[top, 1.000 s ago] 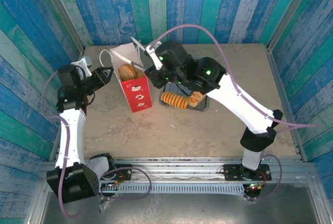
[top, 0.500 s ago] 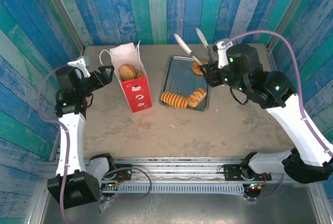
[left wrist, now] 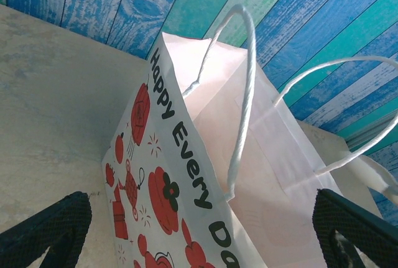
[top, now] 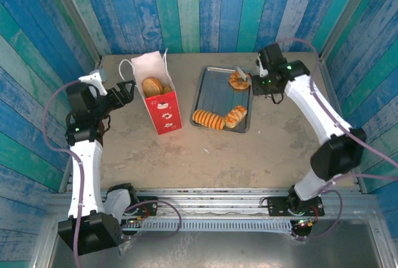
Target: Place the fake bread into the paper bag
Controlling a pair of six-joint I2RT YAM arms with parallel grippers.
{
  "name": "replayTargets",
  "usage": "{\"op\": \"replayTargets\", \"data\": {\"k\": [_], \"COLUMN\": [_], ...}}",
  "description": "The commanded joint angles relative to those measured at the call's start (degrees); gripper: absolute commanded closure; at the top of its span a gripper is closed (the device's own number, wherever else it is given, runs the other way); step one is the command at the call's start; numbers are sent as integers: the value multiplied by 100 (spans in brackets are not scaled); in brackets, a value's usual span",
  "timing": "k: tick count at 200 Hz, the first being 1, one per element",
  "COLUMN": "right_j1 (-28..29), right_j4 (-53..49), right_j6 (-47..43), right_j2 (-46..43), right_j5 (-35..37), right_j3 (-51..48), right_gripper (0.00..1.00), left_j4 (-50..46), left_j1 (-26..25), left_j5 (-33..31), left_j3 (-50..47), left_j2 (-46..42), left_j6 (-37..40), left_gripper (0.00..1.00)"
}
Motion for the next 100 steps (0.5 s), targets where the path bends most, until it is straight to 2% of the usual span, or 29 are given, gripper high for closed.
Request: {"op": "replayTargets", "data": {"k": [1, 45, 100], "right_j1": [-197, -303, -366], "right_j4": [9, -517, -644], "right_j6": [-303, -490, -583], "right_j2": [644, 1945, 2579], "right_j5": [236, 336, 285], "right_j3": [548, 1661, 2120], "right_gripper": [50, 52, 59], "left_j4": [3, 11, 7], "left_j1": [-4, -9, -7], "left_j5": [-55, -72, -113], "left_j3": [-78, -65, -63], "left_j2": [-125, -28, 34], "left_j6": [106, 115, 128], "left_gripper": [5, 5, 6]}}
